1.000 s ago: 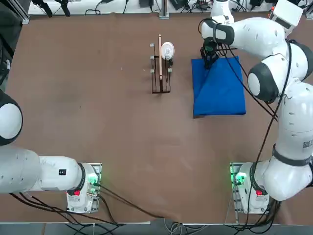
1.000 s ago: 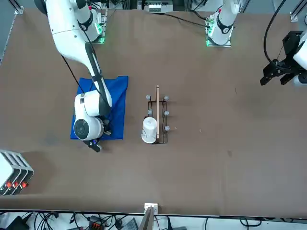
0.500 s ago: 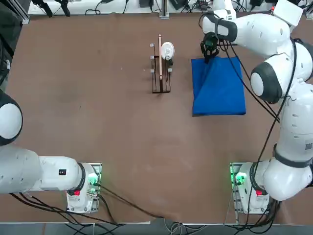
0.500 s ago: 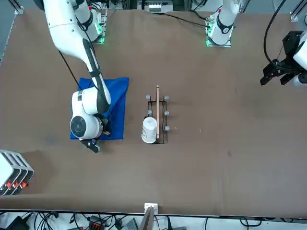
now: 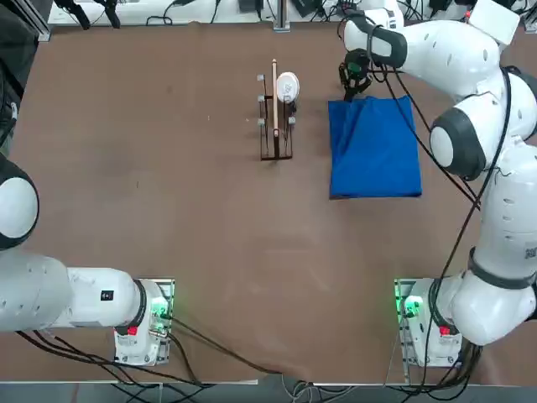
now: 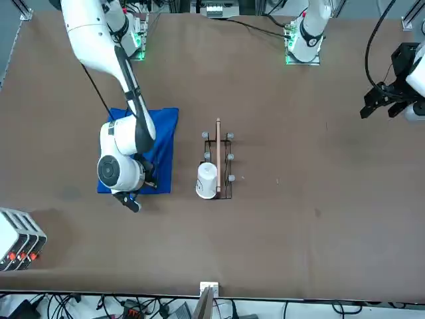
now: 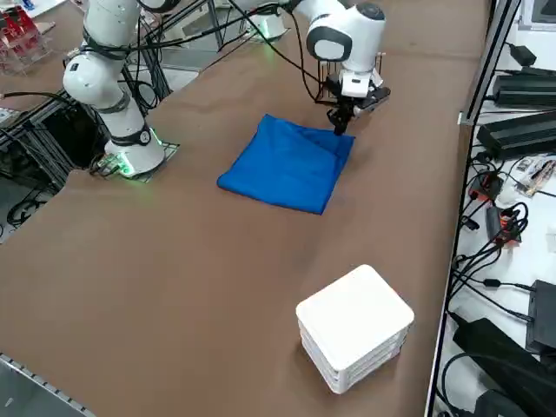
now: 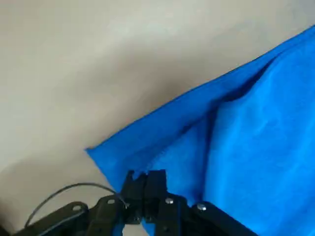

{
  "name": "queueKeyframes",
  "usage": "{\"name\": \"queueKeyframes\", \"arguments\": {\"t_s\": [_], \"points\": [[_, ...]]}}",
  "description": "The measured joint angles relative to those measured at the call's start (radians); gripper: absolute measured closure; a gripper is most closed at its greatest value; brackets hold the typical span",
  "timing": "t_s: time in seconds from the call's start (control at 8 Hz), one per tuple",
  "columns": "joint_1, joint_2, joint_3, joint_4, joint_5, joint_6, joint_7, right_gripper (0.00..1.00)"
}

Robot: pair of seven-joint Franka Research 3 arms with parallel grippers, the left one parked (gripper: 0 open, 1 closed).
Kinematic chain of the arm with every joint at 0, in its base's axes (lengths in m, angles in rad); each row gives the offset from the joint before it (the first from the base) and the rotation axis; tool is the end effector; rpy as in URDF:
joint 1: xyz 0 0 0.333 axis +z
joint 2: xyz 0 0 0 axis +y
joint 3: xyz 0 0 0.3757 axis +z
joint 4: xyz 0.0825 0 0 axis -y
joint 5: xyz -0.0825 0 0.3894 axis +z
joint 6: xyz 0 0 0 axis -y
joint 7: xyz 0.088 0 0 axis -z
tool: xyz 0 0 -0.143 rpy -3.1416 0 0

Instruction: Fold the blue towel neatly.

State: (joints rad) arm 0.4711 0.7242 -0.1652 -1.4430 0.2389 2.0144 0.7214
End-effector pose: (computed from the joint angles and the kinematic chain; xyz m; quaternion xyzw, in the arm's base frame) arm 0.6973 0.2667 0.2599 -0.9653 0.2468 0.0846 0.0074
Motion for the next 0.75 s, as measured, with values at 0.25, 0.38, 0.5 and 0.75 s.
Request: {"name": "queueKeyframes", "arguments": {"t_s": [0.25,0.38,0.5,0.75], "points": [[0.029,0.008,0.004,0.027,0.000,0.015,0.017,0.98],[0.041,0.019,0.005,0.041,0.000,0.028,0.019,0.98],[0.051,0.030,0.005,0.048,0.000,0.059,0.019,0.98],[0.072,0.051,0.005,0.056,0.000,0.132,0.020,0.98]]}}
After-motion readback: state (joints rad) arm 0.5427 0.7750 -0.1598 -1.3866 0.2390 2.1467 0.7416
